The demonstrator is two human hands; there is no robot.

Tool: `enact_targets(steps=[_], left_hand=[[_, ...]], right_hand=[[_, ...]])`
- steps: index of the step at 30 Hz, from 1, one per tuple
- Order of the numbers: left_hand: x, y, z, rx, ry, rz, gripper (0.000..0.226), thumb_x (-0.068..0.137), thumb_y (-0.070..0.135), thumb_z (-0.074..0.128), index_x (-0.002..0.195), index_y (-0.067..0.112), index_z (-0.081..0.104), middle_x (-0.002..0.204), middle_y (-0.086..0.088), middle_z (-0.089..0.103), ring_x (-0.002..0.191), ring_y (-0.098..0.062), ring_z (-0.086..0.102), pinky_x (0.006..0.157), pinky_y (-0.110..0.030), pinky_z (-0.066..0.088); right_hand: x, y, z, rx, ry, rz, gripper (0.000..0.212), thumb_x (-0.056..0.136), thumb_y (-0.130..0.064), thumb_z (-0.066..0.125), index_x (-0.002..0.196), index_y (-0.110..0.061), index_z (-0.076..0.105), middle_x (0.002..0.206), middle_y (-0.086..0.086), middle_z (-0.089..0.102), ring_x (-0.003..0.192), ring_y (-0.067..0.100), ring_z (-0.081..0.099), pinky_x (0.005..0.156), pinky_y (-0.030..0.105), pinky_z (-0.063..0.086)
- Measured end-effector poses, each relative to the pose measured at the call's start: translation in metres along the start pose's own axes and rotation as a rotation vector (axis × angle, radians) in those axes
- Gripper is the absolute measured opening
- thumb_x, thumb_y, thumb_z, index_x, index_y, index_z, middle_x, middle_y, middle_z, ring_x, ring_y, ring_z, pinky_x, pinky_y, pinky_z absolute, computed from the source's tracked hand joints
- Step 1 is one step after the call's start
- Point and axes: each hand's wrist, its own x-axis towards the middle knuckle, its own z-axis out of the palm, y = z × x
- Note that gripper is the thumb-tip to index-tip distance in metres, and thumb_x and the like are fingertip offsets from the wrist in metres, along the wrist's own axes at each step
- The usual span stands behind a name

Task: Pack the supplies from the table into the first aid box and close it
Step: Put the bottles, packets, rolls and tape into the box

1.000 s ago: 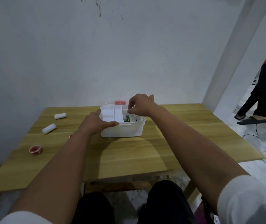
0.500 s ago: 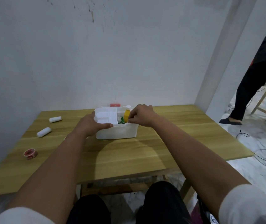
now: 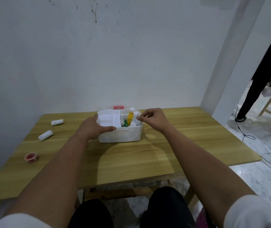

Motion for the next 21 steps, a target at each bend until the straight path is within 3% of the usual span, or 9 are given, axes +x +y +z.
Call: enact_targets(steps=[5, 10, 12, 15, 18, 21], left_hand=[[0.001, -0.001, 0.000, 0.001, -0.005, 0.008, 0.101, 0.063, 0.061, 0.088, 0.149, 0.029, 0.045, 0.139, -0.004, 0.057, 0.112, -0.027, 0.056, 0.083, -0.046, 0.060], [0.003, -0.002, -0.001, 0.001, -0.002, 0.013, 0.102, 0.063, 0.062, 0.087, 0.148, 0.028, 0.045, 0.138, -0.004, 0.057, 0.107, -0.023, 0.052, 0.086, -0.048, 0.059], [0.003, -0.003, -0.001, -0.002, 0.000, 0.018, 0.102, 0.062, 0.063, 0.087, 0.149, 0.029, 0.044, 0.138, -0.003, 0.057, 0.107, -0.023, 0.052, 0.086, -0.047, 0.059], [0.002, -0.003, -0.002, -0.018, 0.005, 0.031, 0.101, 0.062, 0.063, 0.087, 0.148, 0.031, 0.045, 0.137, -0.001, 0.057, 0.107, -0.021, 0.051, 0.086, -0.047, 0.058], [0.001, -0.002, -0.004, -0.029, 0.014, 0.049, 0.098, 0.060, 0.063, 0.088, 0.145, 0.033, 0.049, 0.136, 0.001, 0.059, 0.106, -0.020, 0.052, 0.086, -0.046, 0.058], [0.000, 0.000, -0.008, -0.034, -0.012, 0.041, 0.096, 0.060, 0.061, 0.089, 0.144, 0.032, 0.050, 0.137, 0.002, 0.059, 0.106, -0.018, 0.051, 0.086, -0.045, 0.058]], right_hand=[[0.005, 0.001, 0.011, -0.054, 0.026, 0.074, 0.034, 0.076, -0.028, 0.090, 0.082, -0.003, 0.068, 0.079, -0.002, 0.070, 0.071, 0.009, 0.059, 0.067, 0.027, 0.050], [0.010, 0.004, 0.014, -0.046, 0.047, 0.057, 0.035, 0.079, -0.047, 0.084, 0.095, -0.019, 0.068, 0.096, 0.002, 0.072, 0.090, 0.018, 0.067, 0.077, 0.032, 0.053], [0.009, 0.003, 0.013, -0.024, 0.010, 0.080, 0.052, 0.077, -0.056, 0.083, 0.115, -0.024, 0.068, 0.111, -0.001, 0.068, 0.098, 0.015, 0.065, 0.080, 0.029, 0.052], [0.010, 0.005, 0.013, -0.027, -0.088, 0.119, 0.091, 0.071, -0.059, 0.087, 0.148, -0.023, 0.053, 0.138, -0.002, 0.057, 0.115, 0.018, 0.061, 0.090, 0.030, 0.051], [0.013, 0.009, 0.015, -0.034, -0.172, 0.128, 0.116, 0.062, -0.061, 0.091, 0.158, -0.021, 0.040, 0.157, -0.001, 0.047, 0.130, 0.021, 0.055, 0.102, 0.036, 0.050], [0.015, 0.009, 0.020, -0.007, -0.222, 0.127, 0.117, 0.065, -0.052, 0.092, 0.161, -0.019, 0.035, 0.159, 0.001, 0.045, 0.135, 0.020, 0.051, 0.100, 0.030, 0.046]])
